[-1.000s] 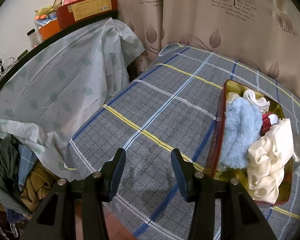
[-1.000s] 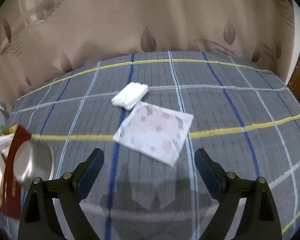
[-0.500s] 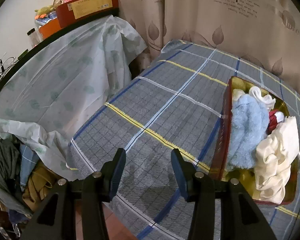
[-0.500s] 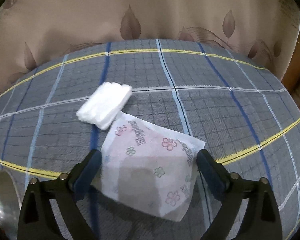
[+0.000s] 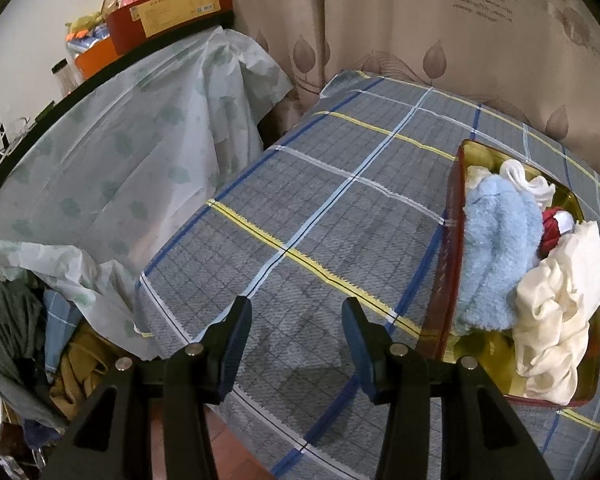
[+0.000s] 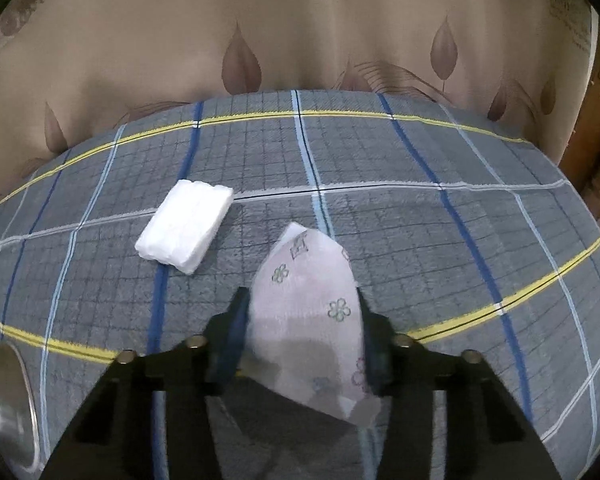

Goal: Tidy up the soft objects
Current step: 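Grasp the white folded cloth with the left tool while the right tool holds the pouch, then carry the white folded cloth into the gold tray and open the left tool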

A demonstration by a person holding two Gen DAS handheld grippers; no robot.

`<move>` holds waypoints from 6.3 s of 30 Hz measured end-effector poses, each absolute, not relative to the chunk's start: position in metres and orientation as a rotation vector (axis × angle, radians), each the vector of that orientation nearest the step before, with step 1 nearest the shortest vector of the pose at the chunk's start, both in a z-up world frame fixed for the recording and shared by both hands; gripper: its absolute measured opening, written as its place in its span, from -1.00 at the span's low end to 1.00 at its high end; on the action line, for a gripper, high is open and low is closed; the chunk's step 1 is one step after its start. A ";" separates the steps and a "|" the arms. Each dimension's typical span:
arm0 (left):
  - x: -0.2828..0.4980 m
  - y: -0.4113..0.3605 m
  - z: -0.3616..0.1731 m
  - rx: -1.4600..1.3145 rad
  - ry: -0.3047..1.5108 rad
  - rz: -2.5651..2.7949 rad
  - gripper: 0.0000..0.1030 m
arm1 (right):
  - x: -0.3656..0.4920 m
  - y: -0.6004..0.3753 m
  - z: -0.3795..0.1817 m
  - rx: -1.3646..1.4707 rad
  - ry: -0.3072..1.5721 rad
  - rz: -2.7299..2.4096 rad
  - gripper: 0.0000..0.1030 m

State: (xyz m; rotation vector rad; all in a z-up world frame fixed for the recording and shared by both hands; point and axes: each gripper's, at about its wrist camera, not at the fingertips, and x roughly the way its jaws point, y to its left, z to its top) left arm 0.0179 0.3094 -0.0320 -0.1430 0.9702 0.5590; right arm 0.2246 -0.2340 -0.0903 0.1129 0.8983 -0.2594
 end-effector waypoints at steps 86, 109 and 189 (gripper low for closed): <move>0.320 -0.157 -0.079 0.020 1.157 -0.371 -0.76 | 0.124 -0.376 -0.100 0.071 0.887 -0.257 -0.36; 0.134 -0.086 0.000 0.123 1.131 -0.419 -0.76 | 0.124 -0.375 -0.101 0.064 0.888 -0.259 -0.36; 0.149 0.175 0.025 -0.048 1.149 -0.054 -0.10 | 0.124 -0.376 -0.102 0.025 0.894 -0.286 -0.26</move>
